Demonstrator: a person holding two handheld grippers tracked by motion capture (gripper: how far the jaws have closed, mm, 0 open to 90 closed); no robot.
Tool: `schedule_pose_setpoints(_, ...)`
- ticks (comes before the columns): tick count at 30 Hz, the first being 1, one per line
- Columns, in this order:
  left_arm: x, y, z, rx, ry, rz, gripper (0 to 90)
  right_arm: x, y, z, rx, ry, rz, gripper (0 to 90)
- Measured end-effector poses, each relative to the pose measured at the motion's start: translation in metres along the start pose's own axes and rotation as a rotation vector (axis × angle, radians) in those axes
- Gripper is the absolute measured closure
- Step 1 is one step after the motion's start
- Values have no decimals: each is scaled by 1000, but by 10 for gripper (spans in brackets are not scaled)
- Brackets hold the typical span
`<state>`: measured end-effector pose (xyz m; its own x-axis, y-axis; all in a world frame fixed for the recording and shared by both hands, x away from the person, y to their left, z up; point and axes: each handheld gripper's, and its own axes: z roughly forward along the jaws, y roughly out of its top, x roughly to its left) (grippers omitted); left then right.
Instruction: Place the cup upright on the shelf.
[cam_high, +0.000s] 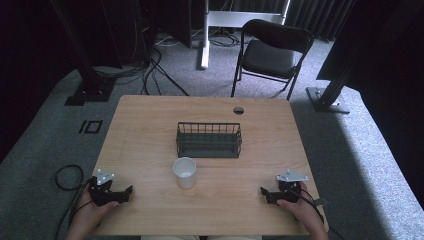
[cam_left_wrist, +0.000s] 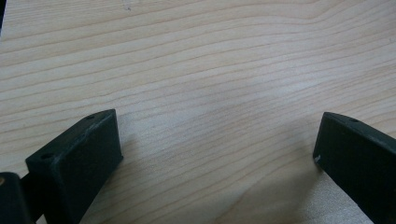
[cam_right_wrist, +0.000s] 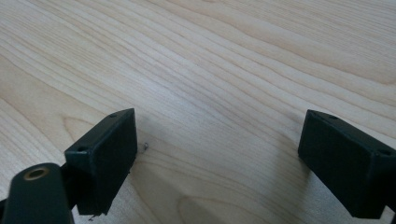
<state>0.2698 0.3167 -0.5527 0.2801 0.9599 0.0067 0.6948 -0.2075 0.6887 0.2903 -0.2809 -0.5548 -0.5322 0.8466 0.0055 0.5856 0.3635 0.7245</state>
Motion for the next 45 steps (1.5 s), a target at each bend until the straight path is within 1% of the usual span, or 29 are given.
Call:
schedule_pose_setpoints(7, 0, 0, 0, 0, 0, 0, 13, 0, 0, 0, 0, -2, 1, 113)
schedule_pose_setpoints(8, 0, 0, 0, 0, 0, 0, 12, 1, 1, 1, -1, -4, 2, 114)
schedule_pose_setpoints(11, 0, 0, 0, 0, 0, 0, 12, 6, 3, 3, -3, 10, -9, 114)
schedule_pose_setpoints(13, 0, 0, 0, 0, 0, 0, 12, 11, 6, 5, -13, 13, -28, 114)
schedule_pose_setpoints(16, 0, 0, 0, 0, 0, 0, 12, 15, 12, 7, -30, 23, -37, 114)
schedule_pose_setpoints(18, 0, 0, 0, 0, 0, 0, 12, 17, 16, 6, -46, 30, -32, 114)
schedule_pose_setpoints(20, 0, 0, 0, 1, 1, 1, 12, 18, 21, 5, -60, 35, -40, 114)
schedule_pose_setpoints(22, 0, 0, 0, 0, 0, 1, 12, 21, 24, 5, -71, 52, -45, 114)
schedule_pose_setpoints(29, 0, 0, 0, 1, 0, 1, 12, 34, 35, 9, -102, 113, -93, 114)
schedule_pose_setpoints(36, 0, 0, 0, 1, 0, 1, 12, 47, 44, 14, -105, 160, -134, 115)
schedule_pose_setpoints(39, 0, 0, 0, 1, 0, 1, 12, 52, 48, 17, -107, 178, -146, 114)
schedule_pose_setpoints(41, 0, 0, 0, 1, 0, 1, 12, 56, 50, 19, -113, 194, -144, 114)
schedule_pose_setpoints(45, 0, 0, 0, 1, 0, 1, 12, 64, 56, 22, -117, 217, -163, 115)
